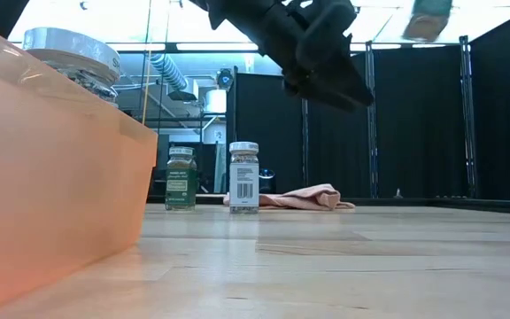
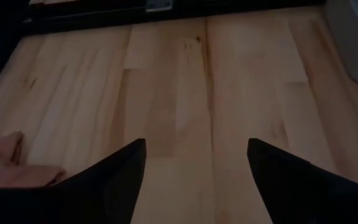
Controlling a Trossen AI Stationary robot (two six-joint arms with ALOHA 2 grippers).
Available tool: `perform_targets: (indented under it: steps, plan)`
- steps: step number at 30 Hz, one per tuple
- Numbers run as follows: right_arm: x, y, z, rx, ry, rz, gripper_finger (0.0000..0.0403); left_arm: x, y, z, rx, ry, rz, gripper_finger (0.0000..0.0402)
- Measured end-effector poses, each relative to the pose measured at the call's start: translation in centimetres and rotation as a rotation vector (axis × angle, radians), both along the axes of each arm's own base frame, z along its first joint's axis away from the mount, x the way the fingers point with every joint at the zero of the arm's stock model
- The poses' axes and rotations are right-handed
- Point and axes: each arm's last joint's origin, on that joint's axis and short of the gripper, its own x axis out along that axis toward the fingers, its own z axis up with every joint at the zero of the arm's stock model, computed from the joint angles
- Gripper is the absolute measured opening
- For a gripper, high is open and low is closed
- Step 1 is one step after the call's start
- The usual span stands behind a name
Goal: Sort spices by type
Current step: Put the bottom green seasoning bottle into the gray bin
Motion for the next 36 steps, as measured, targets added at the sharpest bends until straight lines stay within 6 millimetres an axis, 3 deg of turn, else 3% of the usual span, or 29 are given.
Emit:
perform_targets:
  steps: [9,18,28,36]
  plan:
    - [-2.6,6.0,-3.5,0.107,0.154,-0.120,0.0208,0.0,-0.1,0.0,-0.007,-0.003,0.007,0.0284]
    - [-5.9,11.4,-4.5,0.204,0.240,-0.293,0.0208,0.0,0.0,0.0,-0.044,-0.007,0.034,0.0284]
    - [-8.0,16.5,-6.6,0.178,0.337,-0.460,0.0208,0.2,0.0,0.2,-0.089,-0.044,0.063,0.0284]
    - [-9.0,19.1,-7.9,0.212,0.398,-0.662,0.0208,0.2,0.0,0.2,-0.089,-0.046,0.064,0.0284]
